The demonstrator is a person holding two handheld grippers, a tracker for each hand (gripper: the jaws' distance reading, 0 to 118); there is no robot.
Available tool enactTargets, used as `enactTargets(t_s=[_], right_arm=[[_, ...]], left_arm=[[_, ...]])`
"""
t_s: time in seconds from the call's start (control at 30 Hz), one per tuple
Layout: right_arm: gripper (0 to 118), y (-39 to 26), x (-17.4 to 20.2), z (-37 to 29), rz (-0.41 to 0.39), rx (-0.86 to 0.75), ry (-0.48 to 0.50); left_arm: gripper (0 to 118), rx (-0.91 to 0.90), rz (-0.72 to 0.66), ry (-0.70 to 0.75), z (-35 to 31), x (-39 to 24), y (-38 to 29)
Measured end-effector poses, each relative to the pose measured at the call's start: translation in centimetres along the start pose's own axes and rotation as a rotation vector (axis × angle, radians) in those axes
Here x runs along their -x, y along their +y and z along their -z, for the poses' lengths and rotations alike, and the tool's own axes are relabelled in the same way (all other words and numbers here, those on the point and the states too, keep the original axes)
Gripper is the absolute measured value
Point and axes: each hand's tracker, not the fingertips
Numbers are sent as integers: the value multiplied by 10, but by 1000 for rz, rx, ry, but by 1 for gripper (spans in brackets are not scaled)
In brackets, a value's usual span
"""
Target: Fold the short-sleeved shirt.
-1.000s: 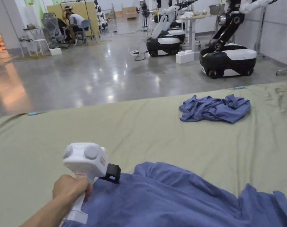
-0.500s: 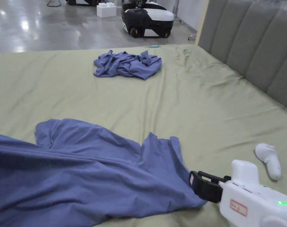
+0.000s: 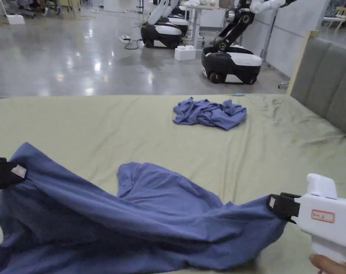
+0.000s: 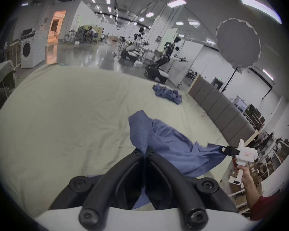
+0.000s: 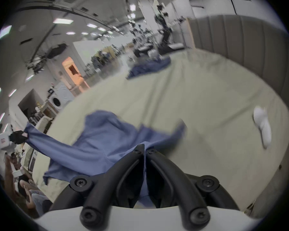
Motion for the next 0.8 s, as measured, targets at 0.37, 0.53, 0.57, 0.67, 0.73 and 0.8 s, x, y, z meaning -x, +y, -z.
enactTargets(t_s=[0.37,0.53,0.57,0.67,0.73,0.8], right_arm=[[3,162,113,-15,-83,-157,69],[3,238,159,0,-121,-222,33],[3,250,168,3,-137,-232,20],[3,286,192,15,-144,-264,-5],[3,310,205,28,-142,-281,-21],[3,329,214,37,-127,-298,-37]], left_arm=[[0,-169,-66,75,-52,18,113],[0,-201,-103,121,-48,32,182],[0,-204,-98,134,-45,34,193],[0,-216,-47,161,-36,34,226],[0,-221,-40,166,-25,35,244],[0,-233,-76,169,-16,43,261]])
